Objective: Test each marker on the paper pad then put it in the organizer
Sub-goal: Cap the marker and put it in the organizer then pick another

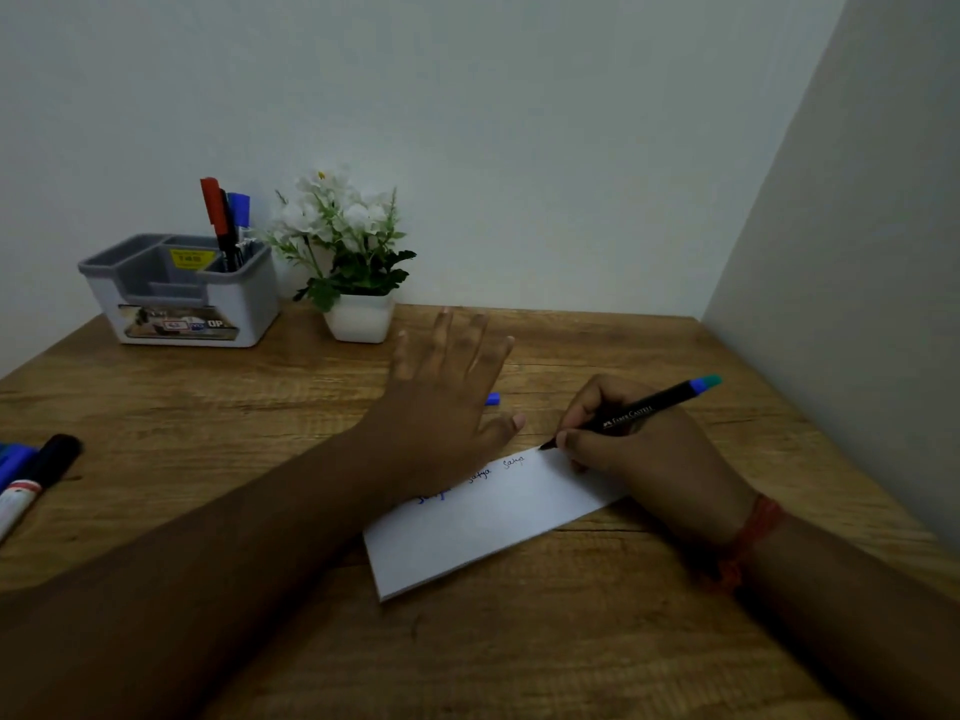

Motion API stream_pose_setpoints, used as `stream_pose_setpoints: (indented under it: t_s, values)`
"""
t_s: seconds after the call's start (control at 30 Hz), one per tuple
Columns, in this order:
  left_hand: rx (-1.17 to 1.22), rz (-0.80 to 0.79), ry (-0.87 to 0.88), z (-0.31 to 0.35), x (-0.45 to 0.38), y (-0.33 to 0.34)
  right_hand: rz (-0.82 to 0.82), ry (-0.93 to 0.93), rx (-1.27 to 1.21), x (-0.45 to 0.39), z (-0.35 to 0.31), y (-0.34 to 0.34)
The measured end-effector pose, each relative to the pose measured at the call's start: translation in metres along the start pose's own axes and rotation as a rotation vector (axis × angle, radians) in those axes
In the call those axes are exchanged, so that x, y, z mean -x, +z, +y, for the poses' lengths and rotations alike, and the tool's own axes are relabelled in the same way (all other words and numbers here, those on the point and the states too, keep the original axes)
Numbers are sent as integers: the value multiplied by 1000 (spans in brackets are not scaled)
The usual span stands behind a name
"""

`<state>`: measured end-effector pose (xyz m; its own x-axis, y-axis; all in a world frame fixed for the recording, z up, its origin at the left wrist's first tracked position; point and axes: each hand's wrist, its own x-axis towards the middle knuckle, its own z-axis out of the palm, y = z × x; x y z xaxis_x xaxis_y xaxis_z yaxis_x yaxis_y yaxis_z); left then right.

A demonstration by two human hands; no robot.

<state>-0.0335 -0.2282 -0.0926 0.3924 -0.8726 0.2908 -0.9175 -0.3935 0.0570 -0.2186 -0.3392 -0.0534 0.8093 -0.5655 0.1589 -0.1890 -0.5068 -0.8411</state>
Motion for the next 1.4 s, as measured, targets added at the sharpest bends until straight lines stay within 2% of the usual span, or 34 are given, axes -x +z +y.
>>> stream_pose_setpoints:
  t_s: [0.67, 1.4]
  values:
    - [-19, -15, -7, -1, -2, 5, -35, -34, 39, -6, 5, 1]
    - [-8, -28, -19, 0, -1, 4, 25, 13, 73, -6, 6, 0]
